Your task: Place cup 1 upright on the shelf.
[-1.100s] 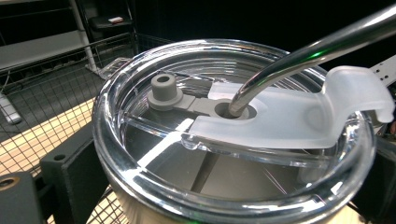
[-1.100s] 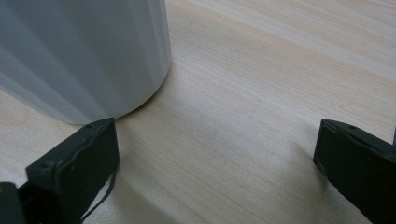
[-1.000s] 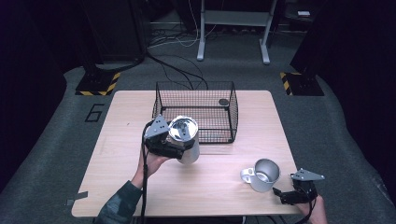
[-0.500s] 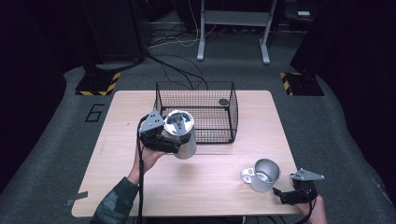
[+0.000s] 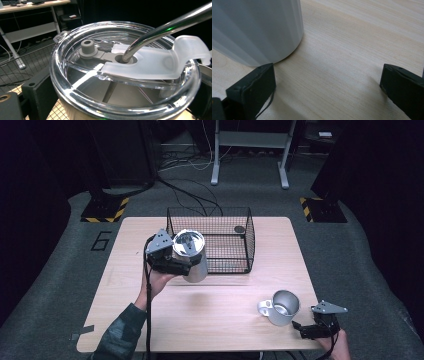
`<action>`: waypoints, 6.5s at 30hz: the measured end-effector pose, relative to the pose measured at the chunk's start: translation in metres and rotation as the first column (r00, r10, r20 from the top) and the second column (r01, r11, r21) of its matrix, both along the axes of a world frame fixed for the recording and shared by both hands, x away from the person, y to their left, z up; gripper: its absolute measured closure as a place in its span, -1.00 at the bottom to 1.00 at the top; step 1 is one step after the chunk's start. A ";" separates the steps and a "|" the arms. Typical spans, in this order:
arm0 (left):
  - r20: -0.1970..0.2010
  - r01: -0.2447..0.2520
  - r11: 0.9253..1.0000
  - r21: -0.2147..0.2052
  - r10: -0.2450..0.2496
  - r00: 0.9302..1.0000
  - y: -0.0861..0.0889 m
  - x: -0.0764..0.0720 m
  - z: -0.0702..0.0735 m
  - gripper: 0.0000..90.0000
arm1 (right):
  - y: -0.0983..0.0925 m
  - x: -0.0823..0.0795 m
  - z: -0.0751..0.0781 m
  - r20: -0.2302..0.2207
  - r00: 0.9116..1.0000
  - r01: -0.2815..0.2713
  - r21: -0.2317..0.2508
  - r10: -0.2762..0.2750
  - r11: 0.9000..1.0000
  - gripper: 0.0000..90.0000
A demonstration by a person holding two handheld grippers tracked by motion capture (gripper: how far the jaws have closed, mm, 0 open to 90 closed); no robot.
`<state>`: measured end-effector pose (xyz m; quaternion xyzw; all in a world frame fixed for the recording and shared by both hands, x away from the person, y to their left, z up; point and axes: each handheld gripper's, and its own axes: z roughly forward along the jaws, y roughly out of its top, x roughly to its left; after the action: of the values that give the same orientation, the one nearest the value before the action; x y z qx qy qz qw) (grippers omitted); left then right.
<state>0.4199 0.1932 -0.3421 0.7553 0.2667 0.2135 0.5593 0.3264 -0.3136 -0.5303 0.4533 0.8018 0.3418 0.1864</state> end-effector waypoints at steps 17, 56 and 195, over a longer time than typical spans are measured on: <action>0.018 -0.052 0.999 0.009 0.052 0.999 0.009 0.020 0.016 -0.92 | 0.000 0.000 0.000 0.002 1.000 0.002 -0.003 -0.002 1.000 -1.00; -0.033 -0.208 0.977 0.047 0.210 0.977 0.001 0.102 0.013 -0.92 | 0.000 0.000 0.000 0.005 1.000 0.000 -0.009 0.000 1.000 -1.00; -0.149 -0.200 0.963 0.179 0.227 0.963 -0.002 0.062 -0.021 -1.00 | 0.000 0.000 0.000 0.005 1.000 0.009 -0.007 -0.009 1.000 -1.00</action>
<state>0.4820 0.1912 -0.3632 0.7803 0.3746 0.2293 0.4453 0.3267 -0.3136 -0.5307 0.4556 0.8004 0.3393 0.1916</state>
